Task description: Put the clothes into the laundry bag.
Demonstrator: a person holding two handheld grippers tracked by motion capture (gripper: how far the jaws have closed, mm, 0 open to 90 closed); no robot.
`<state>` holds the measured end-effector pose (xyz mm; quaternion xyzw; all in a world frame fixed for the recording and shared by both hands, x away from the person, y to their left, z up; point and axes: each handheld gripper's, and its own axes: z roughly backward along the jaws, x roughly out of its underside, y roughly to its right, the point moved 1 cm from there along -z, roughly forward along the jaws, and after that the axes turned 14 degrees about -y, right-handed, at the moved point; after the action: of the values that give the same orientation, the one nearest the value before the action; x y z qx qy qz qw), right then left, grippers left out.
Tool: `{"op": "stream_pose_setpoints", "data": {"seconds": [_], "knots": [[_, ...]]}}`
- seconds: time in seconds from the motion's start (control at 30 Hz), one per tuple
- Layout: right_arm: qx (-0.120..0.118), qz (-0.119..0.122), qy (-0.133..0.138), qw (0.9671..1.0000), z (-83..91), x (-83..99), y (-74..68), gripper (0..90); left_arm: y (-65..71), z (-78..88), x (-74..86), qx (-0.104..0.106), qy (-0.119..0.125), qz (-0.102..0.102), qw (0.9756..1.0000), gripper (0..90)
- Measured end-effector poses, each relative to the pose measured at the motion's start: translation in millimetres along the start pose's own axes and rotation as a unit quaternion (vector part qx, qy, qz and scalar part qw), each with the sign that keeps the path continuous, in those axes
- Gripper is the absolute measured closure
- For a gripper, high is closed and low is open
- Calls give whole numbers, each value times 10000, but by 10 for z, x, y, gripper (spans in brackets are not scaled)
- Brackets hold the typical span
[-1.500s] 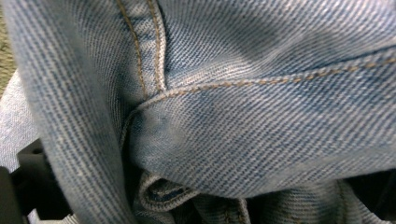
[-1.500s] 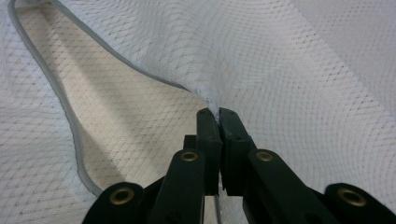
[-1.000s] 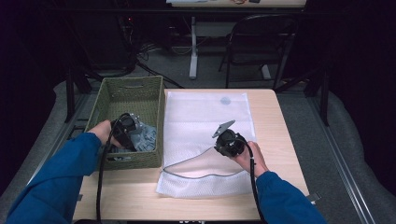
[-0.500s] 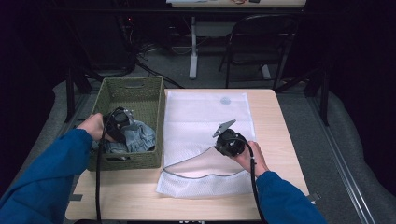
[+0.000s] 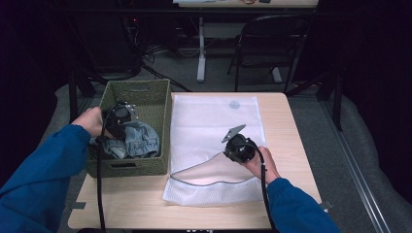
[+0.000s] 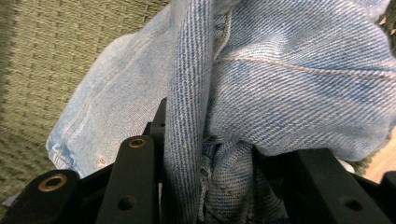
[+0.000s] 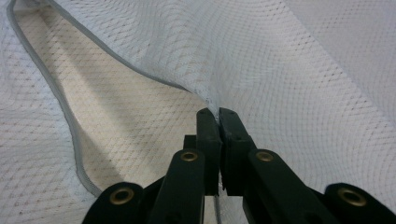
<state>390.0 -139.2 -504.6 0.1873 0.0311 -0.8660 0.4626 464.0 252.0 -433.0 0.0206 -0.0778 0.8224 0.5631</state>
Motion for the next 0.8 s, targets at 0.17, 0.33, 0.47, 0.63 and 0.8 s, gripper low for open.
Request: {"op": "stream_pose_setpoints", "data": {"seconds": [0.17, 0.33, 0.47, 0.63, 0.8], "knots": [[4, 7, -10, 10000, -1, -1, 0, 881, -22, 126, 11, 164, -127, 126, 9997, 601], [-8, -26, -19, 10000, -5, 3, -1, 881, -36, 257, 41, 32, -77, 130, 9999, 601], [-5, 7, -20, 10000, -3, 0, 0, 881, -43, 341, 54, -60, -4, 176, 9998, 601], [-14, -17, -18, 10000, -3, 4, 1, 881, -38, 456, 59, -142, 8, 208, 9997, 601], [-16, -38, -30, 10000, -2, 7, 1, 881, -43, 560, 71, -216, 9, 251, 9995, 601]]}}
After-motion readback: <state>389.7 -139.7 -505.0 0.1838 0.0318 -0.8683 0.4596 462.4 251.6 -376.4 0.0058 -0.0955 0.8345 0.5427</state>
